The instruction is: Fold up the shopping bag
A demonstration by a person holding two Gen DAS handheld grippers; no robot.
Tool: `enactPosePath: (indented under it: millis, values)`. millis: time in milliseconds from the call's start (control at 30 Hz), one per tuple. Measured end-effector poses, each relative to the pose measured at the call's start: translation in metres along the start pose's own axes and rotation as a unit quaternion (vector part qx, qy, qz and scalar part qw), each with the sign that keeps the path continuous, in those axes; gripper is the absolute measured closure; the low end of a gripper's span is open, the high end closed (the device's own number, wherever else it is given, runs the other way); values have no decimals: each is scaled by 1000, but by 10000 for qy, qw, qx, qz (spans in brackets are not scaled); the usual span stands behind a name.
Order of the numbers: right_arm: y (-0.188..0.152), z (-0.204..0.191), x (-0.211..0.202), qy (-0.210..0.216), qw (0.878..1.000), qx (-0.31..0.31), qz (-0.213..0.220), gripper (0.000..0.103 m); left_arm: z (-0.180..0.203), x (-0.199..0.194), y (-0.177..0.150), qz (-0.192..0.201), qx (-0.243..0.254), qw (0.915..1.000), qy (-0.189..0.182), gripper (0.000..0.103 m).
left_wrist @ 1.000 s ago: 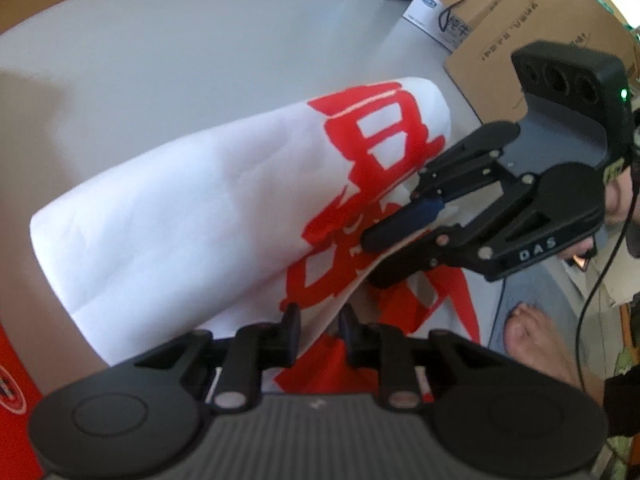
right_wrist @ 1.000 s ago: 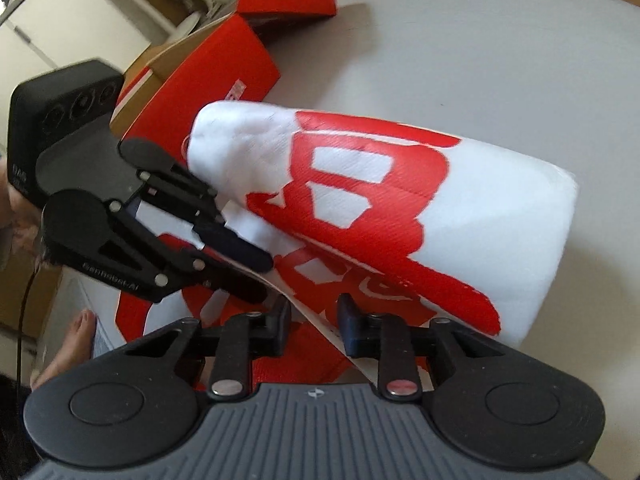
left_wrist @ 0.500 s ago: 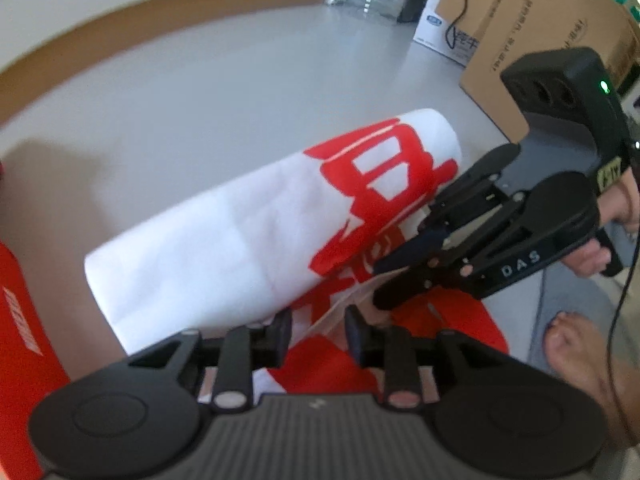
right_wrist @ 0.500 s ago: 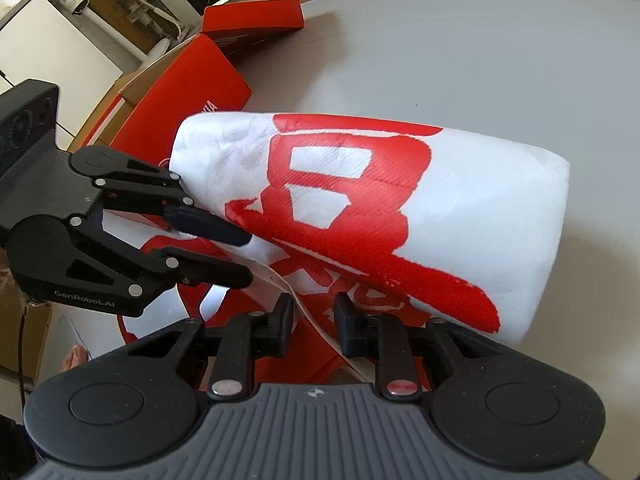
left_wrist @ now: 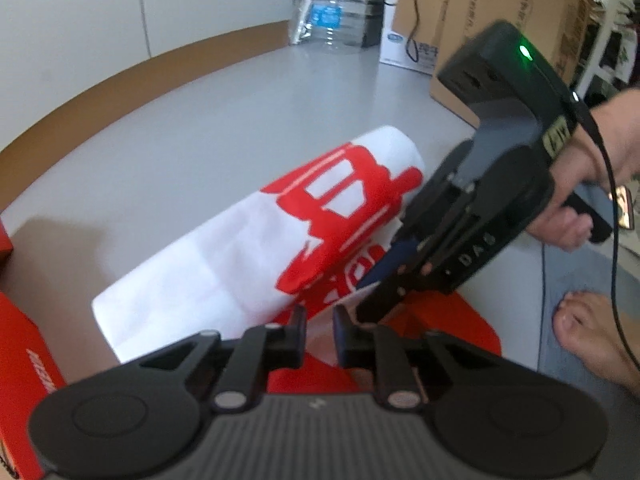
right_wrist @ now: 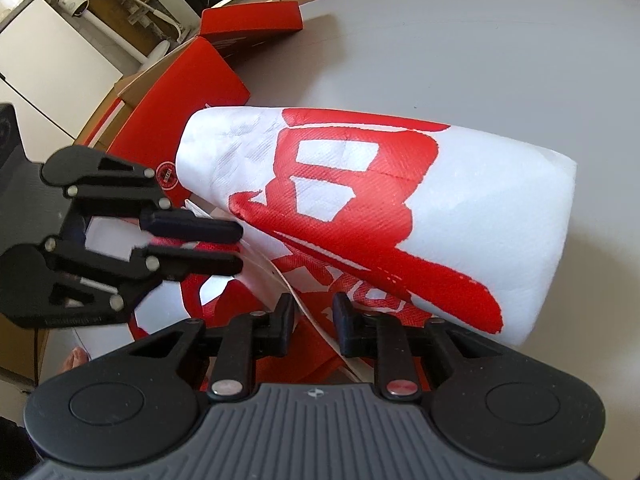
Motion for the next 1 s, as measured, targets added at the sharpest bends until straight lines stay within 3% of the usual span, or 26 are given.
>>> enactPosePath:
  millis: [167, 233, 300, 367, 533, 600, 633, 733, 767, 867, 1000]
  values:
    - [2, -3, 0, -85, 9999, -102, -63, 79, -9, 10, -8, -234, 56, 9996, 134, 90]
    - [3, -5, 0, -206, 9993, -277, -118, 73, -9, 12, -12, -347, 91, 9992, 162, 90]
    - [10, -10, -3, -641, 9947, -795, -151, 70, -11, 13, -16, -403, 55, 9990, 162, 91]
    - [15, -15, -7, -811, 9898, -1171, -53, 70, -14, 12, -17, -395, -38, 9991, 130, 91]
    - [11, -28, -11, -831, 9813, -1736, -28, 69, -19, 5, -21, -404, -102, 9991, 66, 91]
    - [5, -32, -9, -965, 9742, -2040, -57, 66, -21, 3, -23, -414, -106, 9991, 63, 91]
    - [3, -33, -9, -986, 9726, -2103, -56, 59, -21, 1, -24, -418, -109, 9990, 62, 91]
    - [-9, -41, -4, -1268, 9524, -2767, -157, 45, -25, -2, -24, -516, -165, 9985, 49, 90]
    - [-15, -46, -1, -1366, 9420, -3059, -209, 44, -26, -3, -25, -548, -188, 9983, 41, 90]
    - [-20, -52, -1, -1466, 9307, -3345, -198, 41, -29, -7, -26, -586, -225, 9980, 20, 90]
    - [-21, -55, -1, -1561, 9237, -3494, -190, 41, -33, -14, -30, -598, -277, 9978, -2, 90]
Point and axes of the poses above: each gripper's, at about its wrist camera, not at the fingertips, and x roughly the way its jaws point, z to its right, y to its top, the point moved 9 cm from there along x, roughly the way its jaws point, and after that the axes turned 9 degrees about -x, right-handed, at the moved point
